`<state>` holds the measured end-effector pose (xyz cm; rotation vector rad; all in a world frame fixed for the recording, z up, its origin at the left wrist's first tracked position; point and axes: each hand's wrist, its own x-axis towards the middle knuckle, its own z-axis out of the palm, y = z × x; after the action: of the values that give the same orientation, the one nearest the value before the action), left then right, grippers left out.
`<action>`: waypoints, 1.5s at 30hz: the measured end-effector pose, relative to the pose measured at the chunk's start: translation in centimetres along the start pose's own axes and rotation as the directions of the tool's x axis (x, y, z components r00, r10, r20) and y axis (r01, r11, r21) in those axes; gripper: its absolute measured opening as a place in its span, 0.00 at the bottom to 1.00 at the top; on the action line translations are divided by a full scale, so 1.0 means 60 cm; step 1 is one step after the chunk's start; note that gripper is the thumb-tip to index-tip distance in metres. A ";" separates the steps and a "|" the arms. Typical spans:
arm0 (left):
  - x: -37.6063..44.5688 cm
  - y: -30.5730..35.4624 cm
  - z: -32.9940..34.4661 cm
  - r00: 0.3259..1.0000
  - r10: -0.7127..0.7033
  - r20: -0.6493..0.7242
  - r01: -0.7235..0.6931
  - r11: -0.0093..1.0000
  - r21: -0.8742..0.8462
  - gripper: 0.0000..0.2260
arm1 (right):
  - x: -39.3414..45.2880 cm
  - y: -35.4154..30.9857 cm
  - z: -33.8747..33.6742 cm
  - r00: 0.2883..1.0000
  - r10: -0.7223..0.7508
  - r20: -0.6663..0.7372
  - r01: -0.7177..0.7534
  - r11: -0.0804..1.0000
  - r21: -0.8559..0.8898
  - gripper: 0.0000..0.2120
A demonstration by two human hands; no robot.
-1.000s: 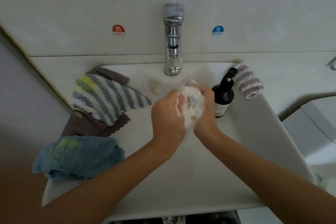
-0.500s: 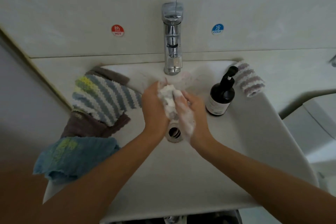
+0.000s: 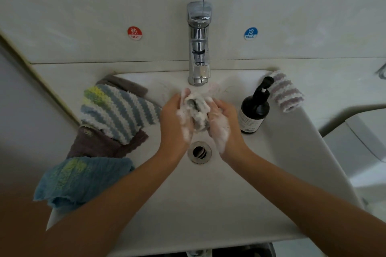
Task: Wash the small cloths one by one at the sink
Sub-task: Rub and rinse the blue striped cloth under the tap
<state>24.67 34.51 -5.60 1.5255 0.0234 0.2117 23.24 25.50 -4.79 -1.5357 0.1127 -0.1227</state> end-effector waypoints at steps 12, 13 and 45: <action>-0.001 -0.016 0.007 0.998 0.046 0.043 -0.051 0.992 0.119 0.10 | 0.000 -0.020 -0.012 0.982 0.186 0.023 -0.187 0.980 0.068 0.27; 0.002 -0.014 0.005 0.998 0.057 0.035 -0.061 0.990 0.129 0.07 | 0.000 -0.020 -0.012 0.982 0.190 0.016 -0.191 0.982 0.005 0.27; 0.009 0.016 -0.004 0.999 -0.047 -0.008 0.047 0.964 0.263 0.24 | 0.130 -0.172 -0.031 0.728 -0.651 0.217 0.607 0.464 -0.645 0.27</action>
<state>25.07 34.85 -4.58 1.7883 0.0923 0.1773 30.56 22.15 5.47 -2.2706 -0.4434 -0.8154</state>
